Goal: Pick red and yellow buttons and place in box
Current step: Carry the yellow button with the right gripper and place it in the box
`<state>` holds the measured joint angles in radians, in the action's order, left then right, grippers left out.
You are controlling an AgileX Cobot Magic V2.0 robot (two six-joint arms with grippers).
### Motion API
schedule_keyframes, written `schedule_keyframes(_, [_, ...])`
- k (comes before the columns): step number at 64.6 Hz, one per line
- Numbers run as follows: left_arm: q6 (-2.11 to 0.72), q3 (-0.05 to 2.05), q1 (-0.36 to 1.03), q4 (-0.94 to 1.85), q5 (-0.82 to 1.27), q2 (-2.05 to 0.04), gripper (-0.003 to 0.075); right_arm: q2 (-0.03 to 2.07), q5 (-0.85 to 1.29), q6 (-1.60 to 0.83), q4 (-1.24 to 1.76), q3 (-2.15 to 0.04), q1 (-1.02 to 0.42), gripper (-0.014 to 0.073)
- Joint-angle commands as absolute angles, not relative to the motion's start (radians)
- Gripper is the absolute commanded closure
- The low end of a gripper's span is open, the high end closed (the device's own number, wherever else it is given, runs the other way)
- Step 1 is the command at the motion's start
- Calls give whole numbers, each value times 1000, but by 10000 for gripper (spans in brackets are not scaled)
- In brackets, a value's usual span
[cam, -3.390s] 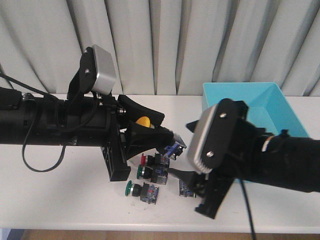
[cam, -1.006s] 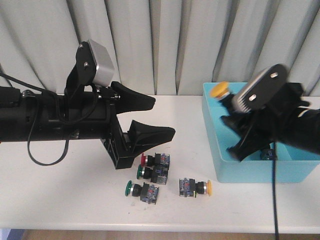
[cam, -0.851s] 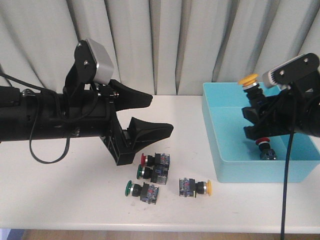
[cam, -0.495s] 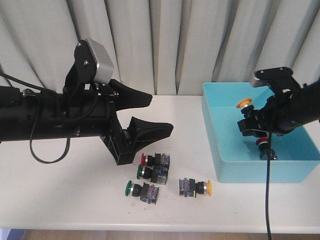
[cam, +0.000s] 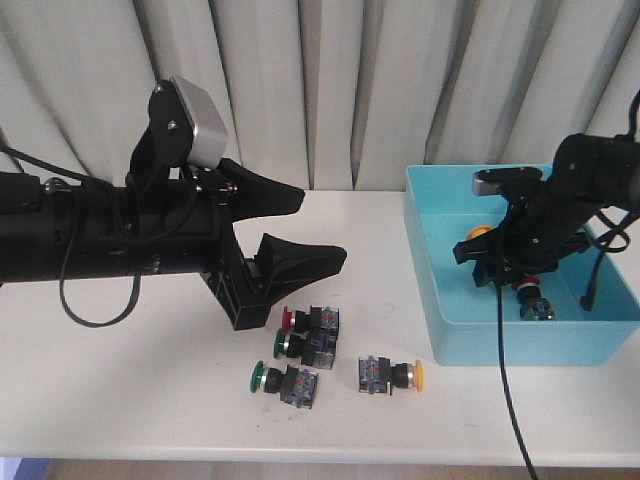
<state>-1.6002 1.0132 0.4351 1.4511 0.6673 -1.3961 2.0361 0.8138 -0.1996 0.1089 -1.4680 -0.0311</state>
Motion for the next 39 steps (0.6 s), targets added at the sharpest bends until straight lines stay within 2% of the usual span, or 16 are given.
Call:
schedule_keyframes(1, [-1598, 1036, 438, 1512, 673, -1360, 154, 2038, 807, -199, 92, -1529, -25, 349])
schedule_keyframes(17, [-1598, 1036, 438, 1512, 674, -1360, 154, 2099, 802, -199, 78, -1538, -25, 336])
schedule_keyframes(39, [-1598, 1036, 438, 1513, 674, -1360, 154, 2093, 812, -200, 78, -1538, -25, 142])
